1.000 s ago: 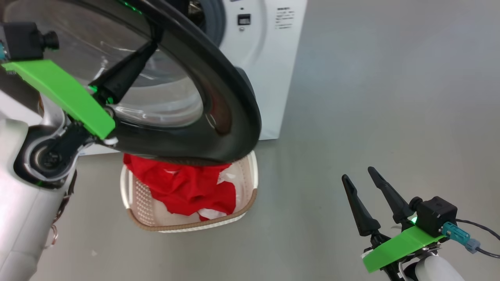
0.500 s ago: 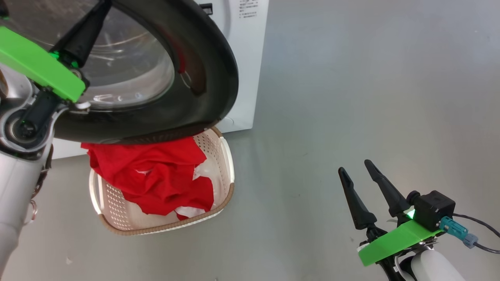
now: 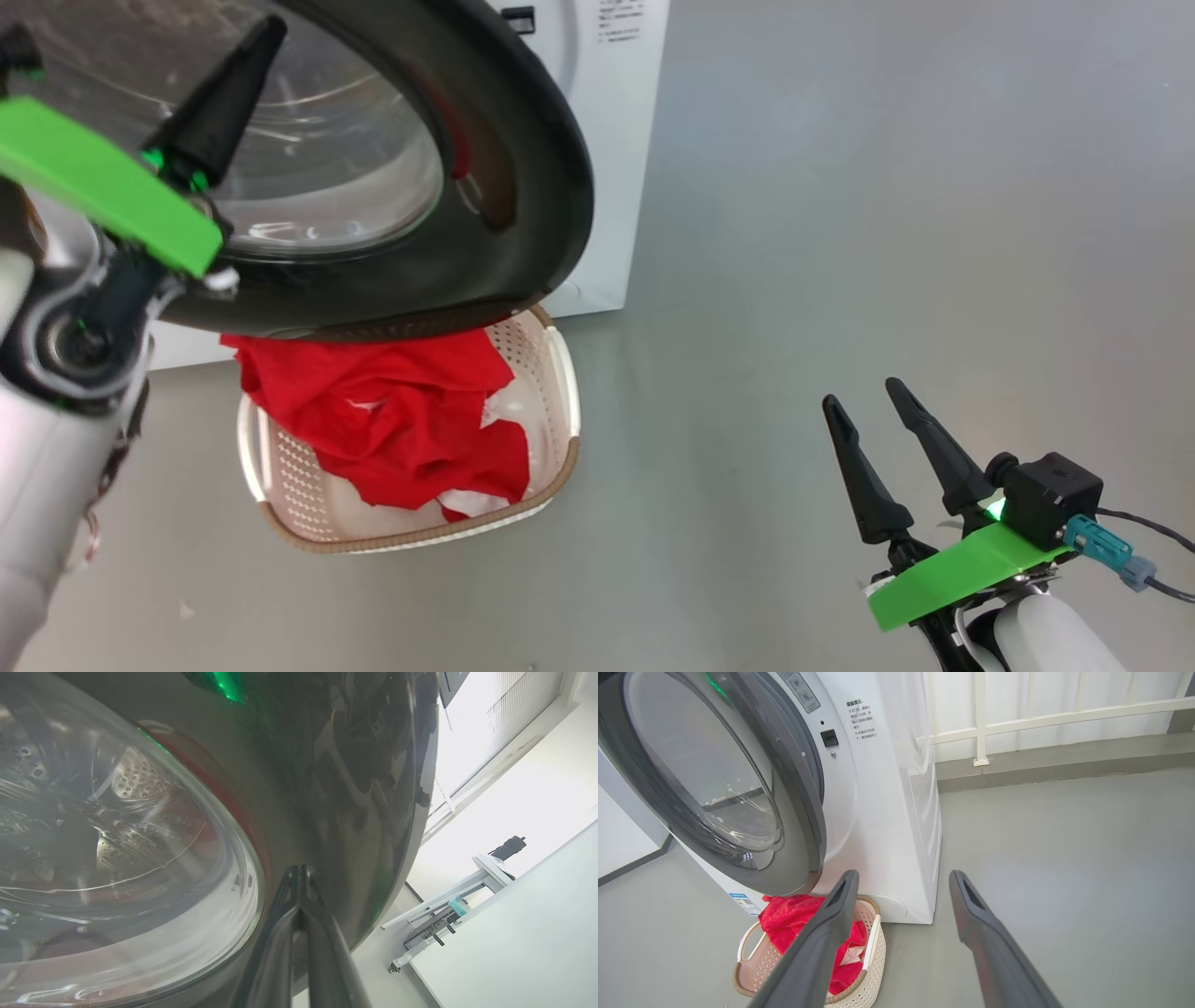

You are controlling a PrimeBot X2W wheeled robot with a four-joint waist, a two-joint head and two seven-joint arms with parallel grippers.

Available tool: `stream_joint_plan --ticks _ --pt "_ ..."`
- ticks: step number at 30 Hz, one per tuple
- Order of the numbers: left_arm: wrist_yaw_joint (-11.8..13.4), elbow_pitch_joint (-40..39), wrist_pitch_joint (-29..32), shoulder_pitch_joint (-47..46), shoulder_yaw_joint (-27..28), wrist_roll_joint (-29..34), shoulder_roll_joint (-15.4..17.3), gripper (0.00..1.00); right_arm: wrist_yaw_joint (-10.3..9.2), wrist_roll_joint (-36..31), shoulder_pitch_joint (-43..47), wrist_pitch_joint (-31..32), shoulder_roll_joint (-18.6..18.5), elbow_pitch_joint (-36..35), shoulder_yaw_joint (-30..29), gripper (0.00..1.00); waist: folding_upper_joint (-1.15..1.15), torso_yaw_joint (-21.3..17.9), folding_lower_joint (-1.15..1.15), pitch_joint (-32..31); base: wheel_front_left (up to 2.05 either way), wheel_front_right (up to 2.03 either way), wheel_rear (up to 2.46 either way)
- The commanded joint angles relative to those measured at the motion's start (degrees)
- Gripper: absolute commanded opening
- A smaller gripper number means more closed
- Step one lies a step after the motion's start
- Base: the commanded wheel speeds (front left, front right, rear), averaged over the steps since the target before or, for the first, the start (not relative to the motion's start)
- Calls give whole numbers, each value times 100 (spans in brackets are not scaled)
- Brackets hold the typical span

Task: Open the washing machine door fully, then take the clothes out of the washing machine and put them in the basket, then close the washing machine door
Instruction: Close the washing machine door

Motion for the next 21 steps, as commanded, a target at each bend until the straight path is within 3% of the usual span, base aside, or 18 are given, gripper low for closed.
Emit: stream_joint_plan --ticks 1,13,15,19,21 --pt "-40 -213 -92 74 173 -75 334 0 35 -68 -96 -36 -89 -142 66 100 0 120 0 -67 0 0 0" --pt "-40 -1052 -902 1276 -118 -71 745 0 35 -99 61 -36 -195 -153 -20 100 0 487 0 -323 0 0 0" --pt "-40 -1121 -1083 1563 -185 -80 775 8 35 -100 112 -36 -211 -159 -42 100 0 558 0 -371 0 0 0" --pt "-40 -1188 -1398 2026 -294 -182 712 38 35 -99 207 -36 -244 -182 -134 100 0 721 0 -414 0 0 0" --pt "-40 -1185 -1517 2233 -353 -204 701 45 35 -102 241 -36 -248 -192 -167 100 0 782 0 -428 0 0 0"
